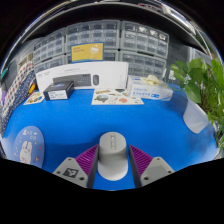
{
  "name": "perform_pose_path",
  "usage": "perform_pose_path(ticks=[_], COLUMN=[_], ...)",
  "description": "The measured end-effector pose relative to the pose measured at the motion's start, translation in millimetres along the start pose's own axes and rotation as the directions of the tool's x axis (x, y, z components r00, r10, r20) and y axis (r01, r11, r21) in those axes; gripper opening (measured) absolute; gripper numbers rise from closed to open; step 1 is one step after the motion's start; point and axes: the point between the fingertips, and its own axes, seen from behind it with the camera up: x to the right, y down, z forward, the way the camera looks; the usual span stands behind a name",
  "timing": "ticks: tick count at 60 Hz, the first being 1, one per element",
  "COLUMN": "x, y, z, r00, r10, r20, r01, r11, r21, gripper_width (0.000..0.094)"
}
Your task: Arrange mouse
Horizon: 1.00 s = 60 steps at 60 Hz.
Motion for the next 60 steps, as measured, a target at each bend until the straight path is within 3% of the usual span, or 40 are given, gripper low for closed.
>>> perform_pose_path(ticks=[2, 10, 11, 12, 16, 25, 36, 46, 54, 60], x=[-4.0, -4.0, -4.1, -4.1, -3.7, -3.0, -16.2, -83.1, -163.5, -221.4], y=[0.6, 1.3, 1.9, 1.6, 3.1, -1.0, -93.0, -180.7, -199.0, -175.4], z=[0.5, 1.3, 1.1, 0.9, 0.6, -4.1, -60.4, -129.9, -159.9, -152.8], r00=[1.000, 1.000, 1.000, 0.999, 0.999, 0.997, 0.995, 0.998, 0.997, 0.993], r10=[0.002, 0.023, 0.026, 0.027, 0.021, 0.052, 0.079, 0.065, 0.036, 0.006], r20=[0.007, -0.015, -0.017, -0.019, -0.034, -0.056, -0.062, 0.003, 0.075, 0.116], r01=[-0.002, -0.023, -0.026, -0.027, -0.023, -0.056, -0.074, -0.064, -0.056, -0.036], r11=[1.000, 1.000, 0.999, 0.999, 0.999, 0.995, 0.994, 0.970, 0.957, 0.966], r21=[-0.003, -0.017, -0.021, -0.022, -0.033, -0.079, 0.075, 0.235, 0.284, 0.257], gripper_width=[0.0493, 0.0430, 0.0480, 0.0405, 0.0349, 0.0347, 0.0349, 0.0348, 0.0348, 0.0347])
